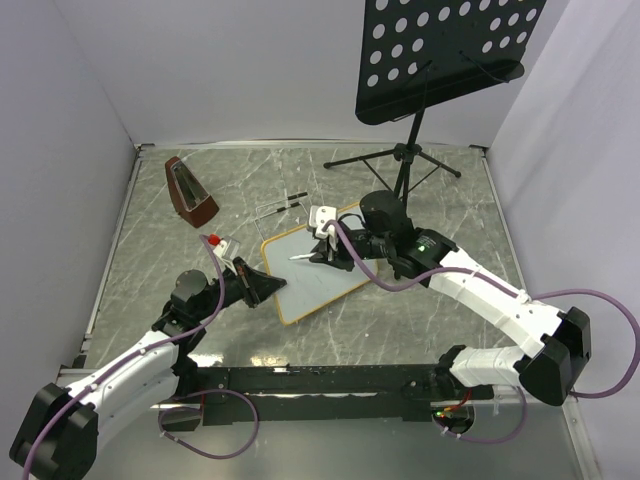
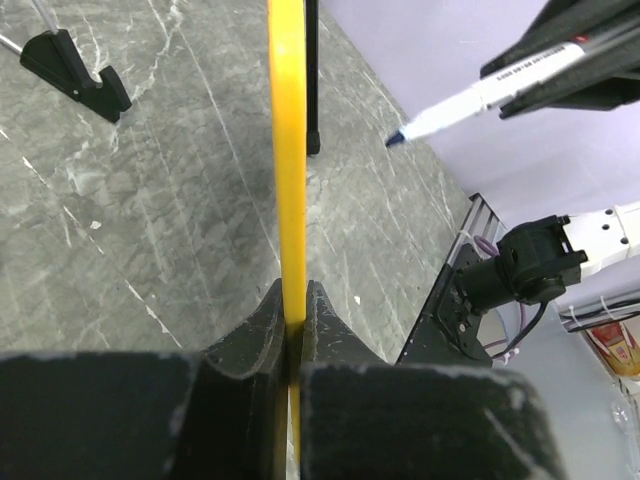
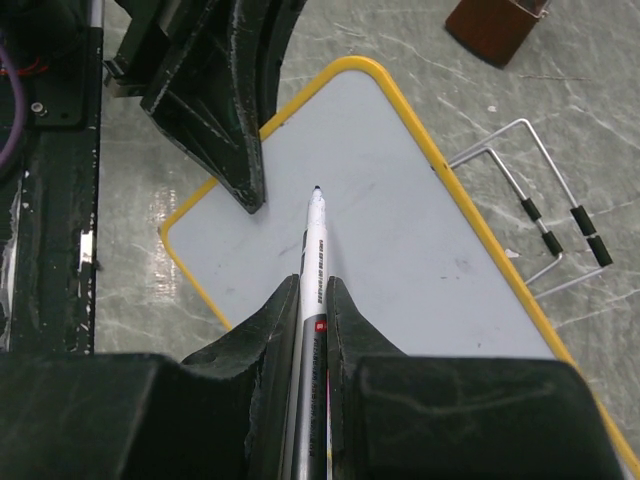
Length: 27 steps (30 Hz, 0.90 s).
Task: Write a sentence on the whiteboard
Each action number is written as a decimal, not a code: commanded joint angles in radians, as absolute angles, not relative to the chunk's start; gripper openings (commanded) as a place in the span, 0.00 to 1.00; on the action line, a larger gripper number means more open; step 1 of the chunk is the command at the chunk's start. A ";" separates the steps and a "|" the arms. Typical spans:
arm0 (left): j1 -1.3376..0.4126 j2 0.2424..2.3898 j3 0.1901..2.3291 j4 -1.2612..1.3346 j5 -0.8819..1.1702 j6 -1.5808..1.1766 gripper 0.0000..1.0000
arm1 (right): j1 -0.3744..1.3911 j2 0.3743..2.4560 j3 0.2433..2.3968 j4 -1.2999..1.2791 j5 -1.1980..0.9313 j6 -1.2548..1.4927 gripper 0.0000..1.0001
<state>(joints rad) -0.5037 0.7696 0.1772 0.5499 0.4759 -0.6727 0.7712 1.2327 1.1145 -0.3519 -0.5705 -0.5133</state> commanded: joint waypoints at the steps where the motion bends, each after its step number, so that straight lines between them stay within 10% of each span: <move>1: -0.508 0.741 0.222 0.647 0.459 -0.661 0.01 | 0.793 1.232 1.166 -0.304 -0.561 -0.489 0.00; 27: -0.508 0.741 0.190 0.683 0.426 -0.716 0.01 | 0.798 1.178 1.071 -0.213 -0.520 -0.413 0.00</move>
<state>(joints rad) -0.5045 0.7624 0.1757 0.5270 0.4389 -0.6785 0.7898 1.2163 1.0813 -0.2798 -0.5377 -0.4374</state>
